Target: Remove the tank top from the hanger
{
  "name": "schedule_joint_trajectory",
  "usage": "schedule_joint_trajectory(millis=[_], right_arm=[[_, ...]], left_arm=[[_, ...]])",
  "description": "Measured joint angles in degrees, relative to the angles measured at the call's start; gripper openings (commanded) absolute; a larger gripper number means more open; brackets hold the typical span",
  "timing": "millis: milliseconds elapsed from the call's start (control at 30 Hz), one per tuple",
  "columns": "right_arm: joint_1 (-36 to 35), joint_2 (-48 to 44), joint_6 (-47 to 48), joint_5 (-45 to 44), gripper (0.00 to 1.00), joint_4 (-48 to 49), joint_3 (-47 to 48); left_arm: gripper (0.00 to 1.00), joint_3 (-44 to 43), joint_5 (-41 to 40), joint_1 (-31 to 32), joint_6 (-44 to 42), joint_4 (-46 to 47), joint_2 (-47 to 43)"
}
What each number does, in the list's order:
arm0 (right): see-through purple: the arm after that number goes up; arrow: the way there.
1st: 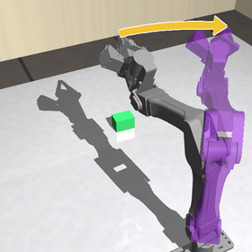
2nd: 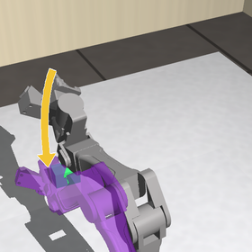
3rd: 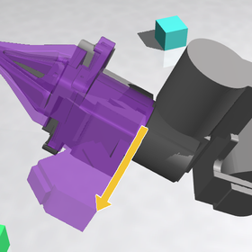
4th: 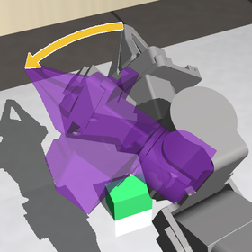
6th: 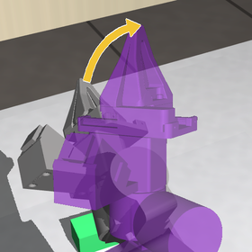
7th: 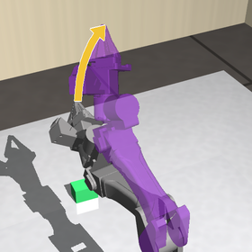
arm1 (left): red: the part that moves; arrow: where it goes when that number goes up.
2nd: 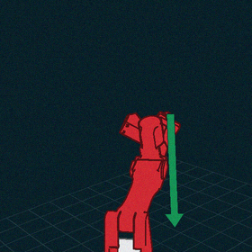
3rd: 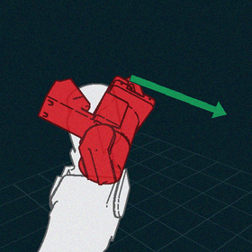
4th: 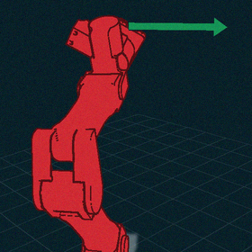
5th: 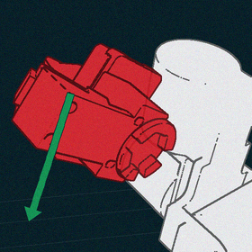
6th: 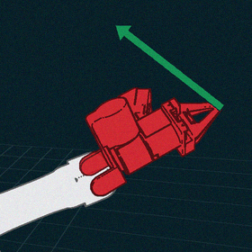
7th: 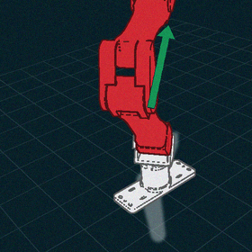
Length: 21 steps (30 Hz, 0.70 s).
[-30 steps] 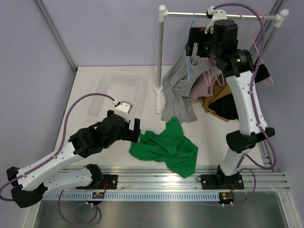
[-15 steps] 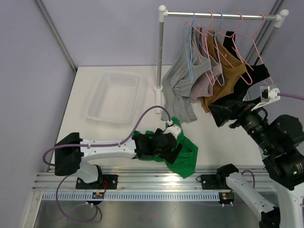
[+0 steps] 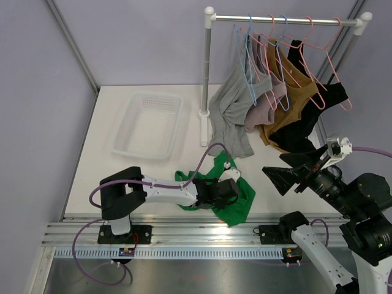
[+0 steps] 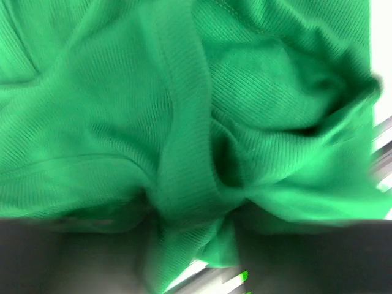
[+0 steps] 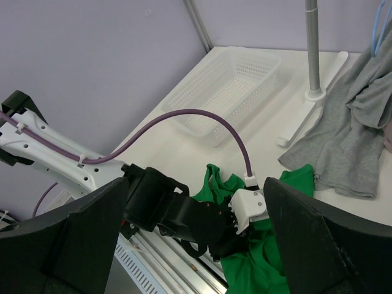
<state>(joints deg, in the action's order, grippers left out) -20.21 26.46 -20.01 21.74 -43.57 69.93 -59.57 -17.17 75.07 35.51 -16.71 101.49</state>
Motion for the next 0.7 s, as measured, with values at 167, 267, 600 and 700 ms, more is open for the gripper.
schedule_joint_trajectory(millis=[167,267,600,700], right_arm=[[0.00,-1.40,0.00,0.90,1.00,-0.11,0.20],[0.00,-1.70,0.02,0.61,1.00,-0.57,0.46],[0.00,-1.77,0.20,-1.36,0.99,-1.40,0.94],[0.00,-1.77,0.22,-2.01,1.00,-1.70,0.94]], left_arm=[[0.00,-0.22,-2.84,0.11,0.35,-0.76,-0.68],[0.00,-1.11,-5.99,0.09,0.04,-5.51,-3.91],[0.00,-19.39,-14.97,-8.41,-7.67,-20.46,-24.00],[0.00,-25.94,-15.58,-16.20,-10.54,-23.06,-26.58]])
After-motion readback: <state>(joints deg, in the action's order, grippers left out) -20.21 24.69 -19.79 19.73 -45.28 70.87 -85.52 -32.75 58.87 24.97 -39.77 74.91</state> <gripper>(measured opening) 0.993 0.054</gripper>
